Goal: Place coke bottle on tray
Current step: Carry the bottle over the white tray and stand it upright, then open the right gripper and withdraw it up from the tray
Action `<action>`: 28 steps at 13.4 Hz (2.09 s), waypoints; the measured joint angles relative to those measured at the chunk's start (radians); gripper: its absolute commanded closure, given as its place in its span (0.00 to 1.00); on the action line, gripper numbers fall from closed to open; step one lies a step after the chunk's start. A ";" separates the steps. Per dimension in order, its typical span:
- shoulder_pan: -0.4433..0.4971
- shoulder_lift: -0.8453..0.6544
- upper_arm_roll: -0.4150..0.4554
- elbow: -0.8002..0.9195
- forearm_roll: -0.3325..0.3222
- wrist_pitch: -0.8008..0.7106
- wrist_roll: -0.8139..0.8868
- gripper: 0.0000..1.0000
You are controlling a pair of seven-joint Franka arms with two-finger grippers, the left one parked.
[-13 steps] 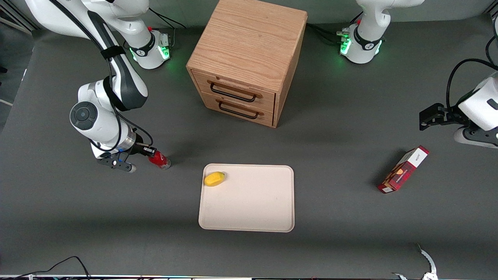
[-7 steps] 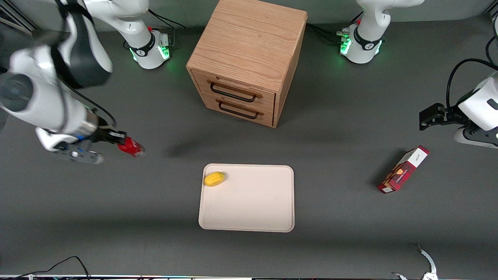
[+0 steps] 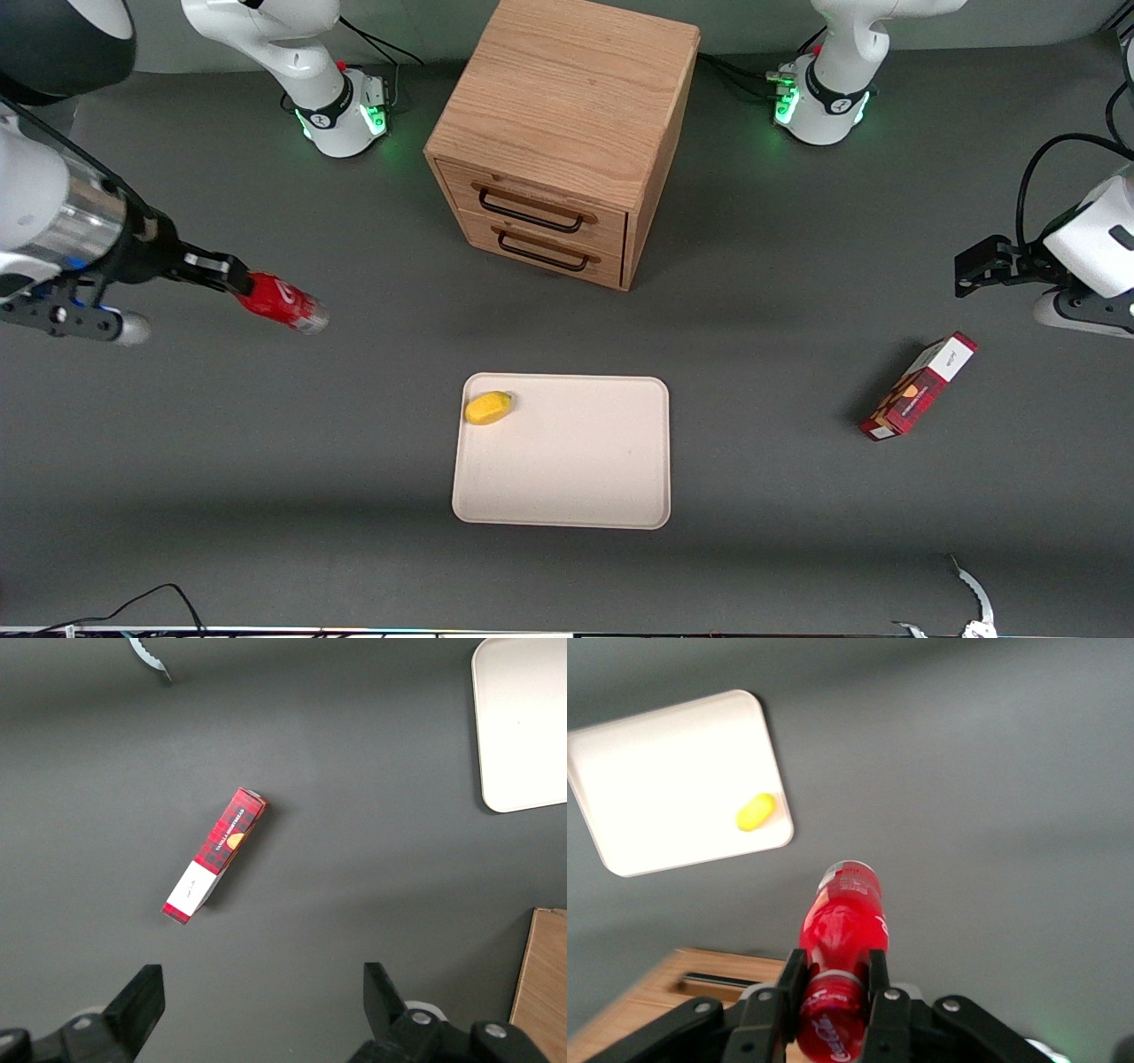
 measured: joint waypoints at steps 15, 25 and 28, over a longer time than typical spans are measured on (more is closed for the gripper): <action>0.175 0.588 0.088 0.136 -0.339 0.641 0.620 0.00; 0.000 0.128 0.241 0.199 -0.301 -0.111 0.151 0.00; -0.055 -0.115 0.072 0.016 -0.155 -0.200 -0.086 0.00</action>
